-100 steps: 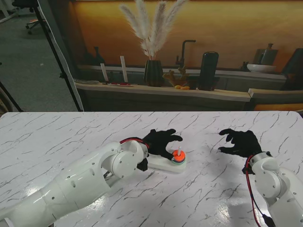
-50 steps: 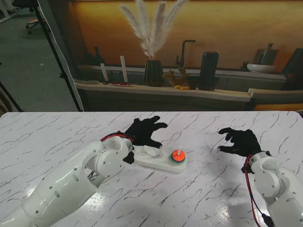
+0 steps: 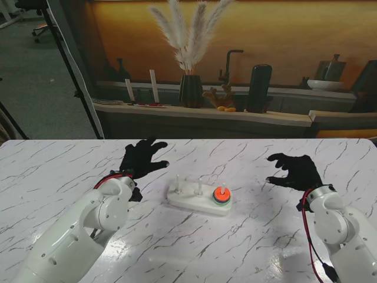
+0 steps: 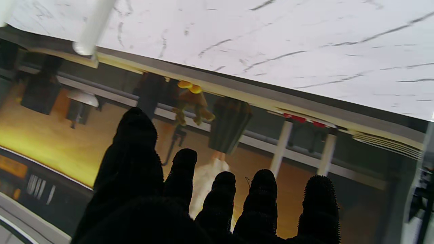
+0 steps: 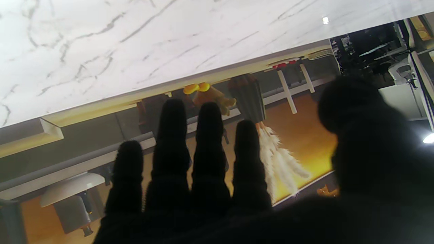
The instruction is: Move the three rings of the Hanoi Tower from the left rod to the right rod
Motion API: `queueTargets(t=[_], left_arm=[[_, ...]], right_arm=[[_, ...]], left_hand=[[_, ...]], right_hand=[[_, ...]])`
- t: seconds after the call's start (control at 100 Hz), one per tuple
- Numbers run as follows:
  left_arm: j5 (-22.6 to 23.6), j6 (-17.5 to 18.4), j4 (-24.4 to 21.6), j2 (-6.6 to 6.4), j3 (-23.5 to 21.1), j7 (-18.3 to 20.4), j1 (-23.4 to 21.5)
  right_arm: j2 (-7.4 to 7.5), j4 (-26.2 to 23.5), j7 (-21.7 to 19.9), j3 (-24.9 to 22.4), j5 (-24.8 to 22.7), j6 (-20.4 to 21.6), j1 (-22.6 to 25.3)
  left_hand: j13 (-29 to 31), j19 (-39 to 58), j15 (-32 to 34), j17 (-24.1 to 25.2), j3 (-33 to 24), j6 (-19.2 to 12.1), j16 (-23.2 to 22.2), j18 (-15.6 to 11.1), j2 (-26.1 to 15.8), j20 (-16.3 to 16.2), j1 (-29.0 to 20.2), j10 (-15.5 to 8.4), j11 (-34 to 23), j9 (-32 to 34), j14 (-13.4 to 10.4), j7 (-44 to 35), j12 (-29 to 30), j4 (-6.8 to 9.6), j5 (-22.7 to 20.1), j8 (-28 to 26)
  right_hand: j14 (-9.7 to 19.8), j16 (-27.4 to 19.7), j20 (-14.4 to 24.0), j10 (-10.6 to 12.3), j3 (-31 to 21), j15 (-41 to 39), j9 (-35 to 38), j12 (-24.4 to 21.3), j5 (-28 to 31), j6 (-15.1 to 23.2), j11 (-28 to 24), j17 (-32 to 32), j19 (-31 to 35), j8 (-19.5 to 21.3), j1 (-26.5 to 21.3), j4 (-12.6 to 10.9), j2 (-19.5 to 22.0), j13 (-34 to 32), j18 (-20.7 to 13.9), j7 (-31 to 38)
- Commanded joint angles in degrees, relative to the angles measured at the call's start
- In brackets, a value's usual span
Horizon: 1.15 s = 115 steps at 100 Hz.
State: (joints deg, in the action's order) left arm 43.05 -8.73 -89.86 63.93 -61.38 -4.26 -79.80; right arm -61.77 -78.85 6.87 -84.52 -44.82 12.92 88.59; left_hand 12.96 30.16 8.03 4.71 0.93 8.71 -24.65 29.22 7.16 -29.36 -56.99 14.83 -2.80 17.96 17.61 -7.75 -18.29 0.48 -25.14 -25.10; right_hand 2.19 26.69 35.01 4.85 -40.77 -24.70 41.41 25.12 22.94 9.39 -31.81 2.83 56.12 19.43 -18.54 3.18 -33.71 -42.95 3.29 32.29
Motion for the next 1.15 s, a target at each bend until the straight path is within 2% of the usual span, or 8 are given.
queueTargets(t=[0.0, 0.07, 0.1, 0.17, 0.38, 0.52, 1.14], left_arm=[[1.2, 0.0, 1.6, -0.22, -0.7, -0.4, -1.6], [2.6, -0.6, 1.9, -0.23, -2.4, -1.7, -3.0], [3.0, -0.9, 1.8, -0.27, -3.1, -2.0, -3.7], [4.1, -1.4, 1.8, -0.34, -4.5, -2.7, -4.9], [5.7, -1.9, 1.2, -0.71, -7.6, -2.4, -7.5], [5.1, -2.4, 1.0, -0.54, -8.8, -3.0, -8.7], [3.9, -1.9, 2.5, -0.45, -8.0, -3.2, -8.2]], right_arm=[[-0.58, -1.0, 0.1, 0.4, 0.3, 0.6, 0.4], [-0.62, -1.3, 0.4, 0.5, 0.2, 1.0, 0.5], [-0.64, -1.5, 0.4, 0.5, 0.3, 1.1, 0.5], [-0.63, -2.0, -0.1, 0.6, 0.6, 1.1, 0.6], [-0.74, -3.0, -0.4, 1.2, 1.2, 0.6, 0.9], [-0.77, -3.6, -0.6, 1.2, 1.4, 0.3, 1.3], [-0.87, -4.0, -0.4, 1.1, 1.6, -1.1, 1.9]], left_hand=[[-0.5, -2.8, -1.6, 1.5, 1.1, -1.5, 1.2, -1.1, -3.1, 1.4, 1.4, -0.9, -0.1, 0.3, -0.9, 0.6, 1.0, -2.14, -0.4, 1.1], [-1.5, -4.9, -2.4, 2.3, 1.1, -1.9, 2.0, -1.1, -3.6, 2.7, 2.5, -1.1, 0.2, -0.1, -1.2, 0.9, 1.3, -2.24, 0.0, 1.6], [-2.5, -8.0, -3.1, 2.2, 1.1, -2.2, 2.8, -1.5, -4.1, 4.3, 3.2, -1.2, 0.4, -0.7, -1.6, 1.7, 1.7, -2.27, 1.0, 2.3], [-3.2, -10.6, -3.6, 2.3, 1.1, -2.5, 3.5, -1.8, -4.6, 4.8, 4.0, -1.5, 0.6, -0.9, -1.7, 1.9, 2.2, -2.27, 1.1, 2.7], [-3.3, -11.6, -3.8, 2.4, 1.2, -2.0, 3.8, -1.5, -5.0, 4.2, 4.7, -1.3, 0.6, -1.1, -1.8, 2.3, 2.3, -2.28, 1.9, 3.1], [-3.5, -11.9, -3.8, 2.5, 1.1, -1.9, 3.9, -1.3, -5.1, 3.7, 4.8, -1.3, 0.6, -1.3, -1.8, 2.3, 2.4, -2.25, 1.8, 3.2], [-3.7, -13.1, -3.8, 2.5, 1.1, -1.9, 3.9, -0.9, -5.4, 2.5, 4.9, -1.0, 0.7, -1.4, -1.6, 2.2, 2.6, -2.24, 1.7, 3.4]], right_hand=[[-0.5, -2.1, -1.6, 0.5, -1.4, 3.8, -0.1, -2.1, 1.1, 2.6, 2.9, -1.7, -1.5, -0.2, 2.9, -0.9, 0.5, 2.1, 19.2, -1.4], [-0.9, -3.7, -2.7, 1.0, -2.4, 7.1, -0.6, -3.4, 0.9, 3.1, 5.5, -2.1, -2.4, -0.4, 4.9, -0.8, 0.5, 3.3, 19.4, -2.3], [-0.9, -4.2, -3.1, 1.0, -2.7, 8.1, -0.7, -3.8, 0.8, 3.2, 6.4, -2.2, -2.8, -0.4, 5.4, -0.8, 0.5, 3.6, 19.4, -2.6], [-0.8, -5.0, -4.0, 0.9, -3.1, 9.8, -1.4, -4.7, 0.2, 3.2, 8.0, -2.6, -3.6, -0.7, 6.3, -0.7, 0.5, 4.4, 19.4, -3.4], [-0.9, -5.4, -4.6, 1.0, -3.5, 10.7, -1.4, -5.2, 0.3, 3.4, 8.6, -2.8, -4.0, -0.7, 6.7, -0.7, 0.4, 4.6, 19.5, -3.6], [-1.0, -5.3, -4.8, 0.9, -3.5, 10.7, -1.1, -5.2, 0.4, 3.4, 8.4, -2.7, -3.9, -0.6, 6.4, -0.6, 0.5, 4.3, 19.5, -3.6], [-1.1, -4.2, -4.9, 0.2, -2.7, 9.2, -0.3, -4.4, 0.7, 3.4, 7.2, -2.8, -3.1, -0.2, 5.4, -0.7, 1.1, 3.5, 19.5, -3.3]])
